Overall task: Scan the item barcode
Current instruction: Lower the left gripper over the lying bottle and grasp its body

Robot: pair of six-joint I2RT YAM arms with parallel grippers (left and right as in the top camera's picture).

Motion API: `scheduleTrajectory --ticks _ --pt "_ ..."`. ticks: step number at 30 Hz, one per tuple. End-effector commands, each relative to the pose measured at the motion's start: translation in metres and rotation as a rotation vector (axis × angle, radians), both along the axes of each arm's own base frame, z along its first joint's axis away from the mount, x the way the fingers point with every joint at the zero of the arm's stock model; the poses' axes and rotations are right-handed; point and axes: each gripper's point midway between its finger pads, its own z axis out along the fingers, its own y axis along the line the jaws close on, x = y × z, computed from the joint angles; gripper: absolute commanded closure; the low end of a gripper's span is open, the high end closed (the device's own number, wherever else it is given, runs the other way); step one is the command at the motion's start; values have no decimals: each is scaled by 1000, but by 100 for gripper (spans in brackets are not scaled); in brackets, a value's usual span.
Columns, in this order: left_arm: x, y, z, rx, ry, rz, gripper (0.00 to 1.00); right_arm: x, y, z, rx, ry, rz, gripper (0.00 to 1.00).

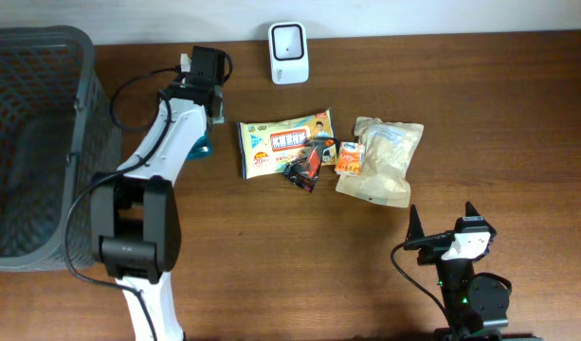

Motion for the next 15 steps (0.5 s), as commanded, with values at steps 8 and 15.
scheduleTrajectory --ticks 8,15 --pt "0 46 -25 55 -25 209 100 0 1 -4 -6 6 5 1" --pt "0 36 -43 -98 21 173 100 0 1 -4 -6 6 5 1"
